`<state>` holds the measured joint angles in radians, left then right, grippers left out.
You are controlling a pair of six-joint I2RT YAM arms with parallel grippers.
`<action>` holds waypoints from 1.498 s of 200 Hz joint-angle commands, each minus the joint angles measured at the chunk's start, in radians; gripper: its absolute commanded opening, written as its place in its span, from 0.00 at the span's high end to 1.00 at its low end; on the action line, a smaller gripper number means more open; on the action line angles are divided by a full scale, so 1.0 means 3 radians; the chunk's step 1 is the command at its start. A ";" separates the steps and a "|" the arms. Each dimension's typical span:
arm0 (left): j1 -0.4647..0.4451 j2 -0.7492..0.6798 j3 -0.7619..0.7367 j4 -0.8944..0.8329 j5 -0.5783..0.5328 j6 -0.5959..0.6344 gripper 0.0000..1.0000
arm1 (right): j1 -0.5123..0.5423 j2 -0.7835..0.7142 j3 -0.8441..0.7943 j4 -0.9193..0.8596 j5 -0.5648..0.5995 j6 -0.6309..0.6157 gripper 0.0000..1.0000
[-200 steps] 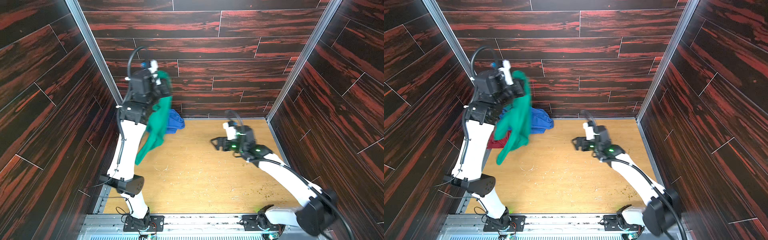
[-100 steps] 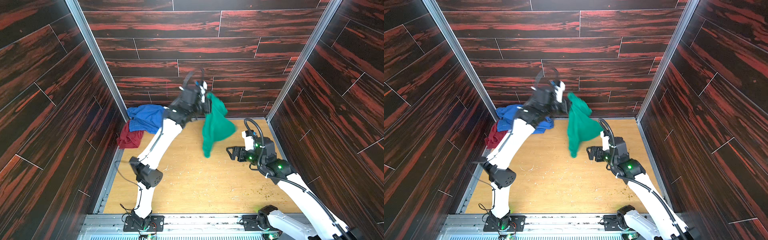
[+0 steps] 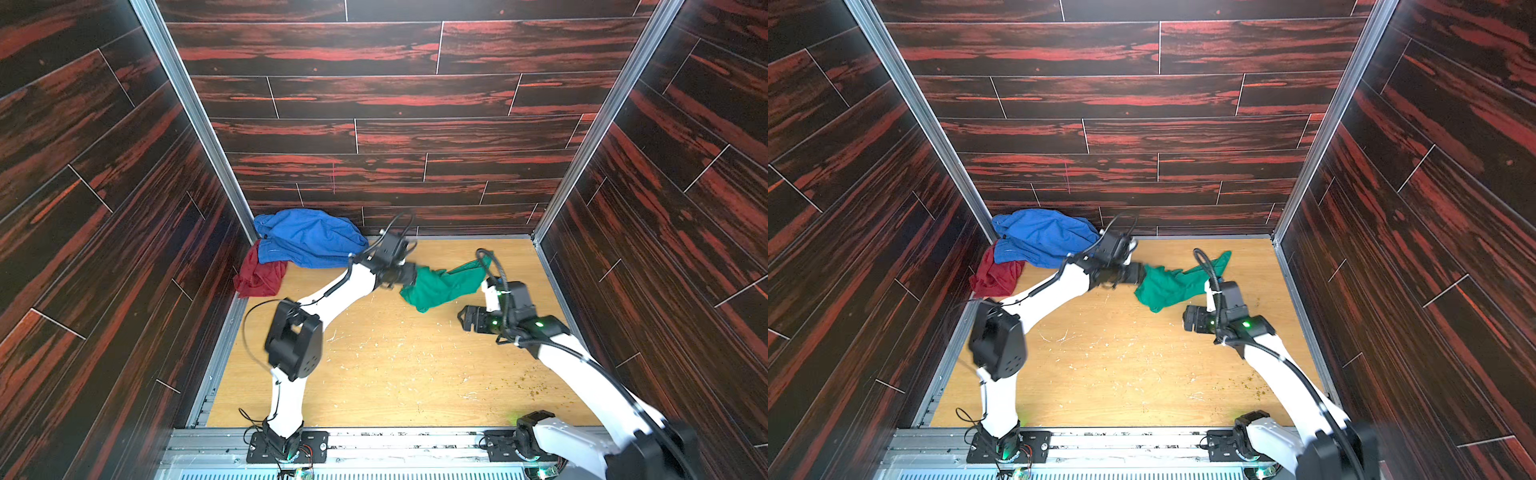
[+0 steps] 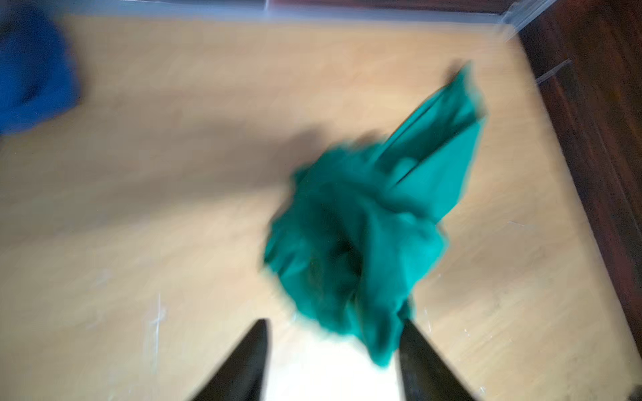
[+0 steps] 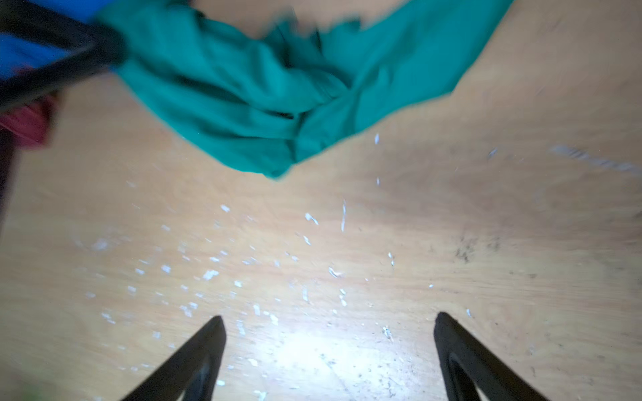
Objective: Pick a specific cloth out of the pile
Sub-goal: 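Carry the green cloth toward the right gripper and lay it on the table, then grasp the green cloth corner with the right gripper and lift it toward the far corner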
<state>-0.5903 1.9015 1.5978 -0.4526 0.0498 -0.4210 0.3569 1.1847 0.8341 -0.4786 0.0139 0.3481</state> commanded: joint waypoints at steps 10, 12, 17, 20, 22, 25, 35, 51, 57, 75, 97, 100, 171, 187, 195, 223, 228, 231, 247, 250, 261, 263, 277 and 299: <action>0.0000 -0.1100 -0.0678 -0.0170 -0.0285 -0.0005 0.06 | 0.0034 0.0539 0.0179 0.0334 -0.0261 -0.0152 0.12; -0.0001 -0.1147 -0.0730 -0.0189 -0.0277 -0.0014 0.02 | 0.0039 0.0571 0.0190 0.0351 -0.0262 -0.0165 0.12; -0.0002 -0.1293 -0.0890 -0.0215 -0.0293 -0.0029 0.01 | 0.0057 0.0640 0.0214 0.0391 -0.0262 -0.0184 0.12; -0.0001 -0.1380 -0.0964 -0.0241 -0.0264 -0.0048 0.01 | 0.0068 0.0681 0.0227 0.0413 -0.0251 -0.0193 0.12; 0.0000 -0.1443 -0.1031 -0.0248 -0.0283 -0.0054 0.01 | 0.0075 0.0703 0.0238 0.0424 -0.0246 -0.0196 0.12; -0.0001 -0.1526 -0.1107 -0.0275 -0.0268 -0.0056 0.01 | 0.0086 0.0739 0.0251 0.0449 -0.0240 -0.0198 0.12; -0.0004 -0.1792 -0.1348 -0.0333 -0.0194 -0.0077 0.01 | 0.0108 0.0858 0.0302 0.0502 -0.0246 -0.0212 0.12; -0.0005 -0.2158 -0.1650 -0.0378 -0.0018 -0.0071 0.01 | 0.0130 0.1030 0.0433 0.0543 -0.0137 -0.0201 0.12; -0.0007 -0.2263 -0.1728 -0.0513 0.0036 -0.0056 0.01 | 0.0125 0.1081 0.0489 0.0556 -0.0054 -0.0178 0.12; -0.0007 -0.2508 -0.1885 -0.0652 0.0019 -0.0038 0.01 | -0.0022 0.1221 0.0738 0.0549 0.0031 -0.0051 0.12; -0.0010 -0.2697 -0.2003 -0.0571 0.0070 -0.0021 0.01 | -0.0430 0.1473 0.1124 0.0547 -0.0142 0.0151 0.12; -0.0010 -0.2713 -0.2016 -0.0532 0.0092 -0.0020 0.01 | -0.0486 0.1529 0.1194 0.0523 -0.0143 0.0157 0.12; -0.0256 -0.2463 -0.2076 0.0460 0.0295 -0.0136 0.01 | -0.1164 0.3235 0.3080 0.0012 0.0487 0.0042 0.12; -0.0352 -0.2323 -0.1997 0.0594 0.0220 -0.0160 0.01 | -0.1213 0.3575 0.3424 -0.0087 0.0513 0.0046 0.12; -0.0395 -0.2264 -0.1962 0.0651 0.0202 -0.0162 0.01 | -0.1234 0.3733 0.3608 -0.0155 0.0492 0.0051 0.12; -0.0449 -0.2088 -0.1881 0.0721 0.0207 -0.0134 0.01 | -0.1270 0.4278 0.4343 -0.0504 0.0471 0.0001 0.13; -0.0449 -0.2072 -0.1875 0.0730 0.0212 -0.0132 0.01 | -0.1277 0.4367 0.4488 -0.0569 0.0452 0.0001 0.13; -0.0447 -0.2062 -0.1875 0.0734 0.0208 -0.0128 0.01 | -0.1284 0.4424 0.4567 -0.0612 0.0444 0.0002 0.13; -0.0449 -0.2021 -0.1873 0.0752 0.0199 -0.0114 0.01 | -0.1304 0.4719 0.5088 -0.0887 0.0372 -0.0002 0.13; -0.0451 -0.2014 -0.1874 0.0752 0.0197 -0.0110 0.01 | -0.1306 0.4765 0.5185 -0.0924 0.0354 -0.0007 0.14; -0.0448 -0.1990 -0.1872 0.0752 0.0187 -0.0098 0.01 | -0.1316 0.4953 0.5541 -0.1126 0.0326 -0.0030 0.14; -0.0447 -0.1985 -0.1874 0.0752 0.0187 -0.0098 0.01 | -0.1313 0.4989 0.5601 -0.1174 0.0324 -0.0035 0.14; -0.0451 -0.1963 -0.1874 0.0762 0.0176 -0.0094 0.01 | -0.1327 0.5207 0.6052 -0.1463 0.0328 -0.0062 0.15; -0.0451 -0.1954 -0.1904 0.0826 0.0158 -0.0112 0.01 | -0.1325 0.5243 0.6054 -0.1576 0.0305 -0.0151 0.21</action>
<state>-0.7250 1.3121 1.0061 -0.2367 0.1131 -0.4561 -0.0353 2.6991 2.6278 -0.8074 0.1234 0.3275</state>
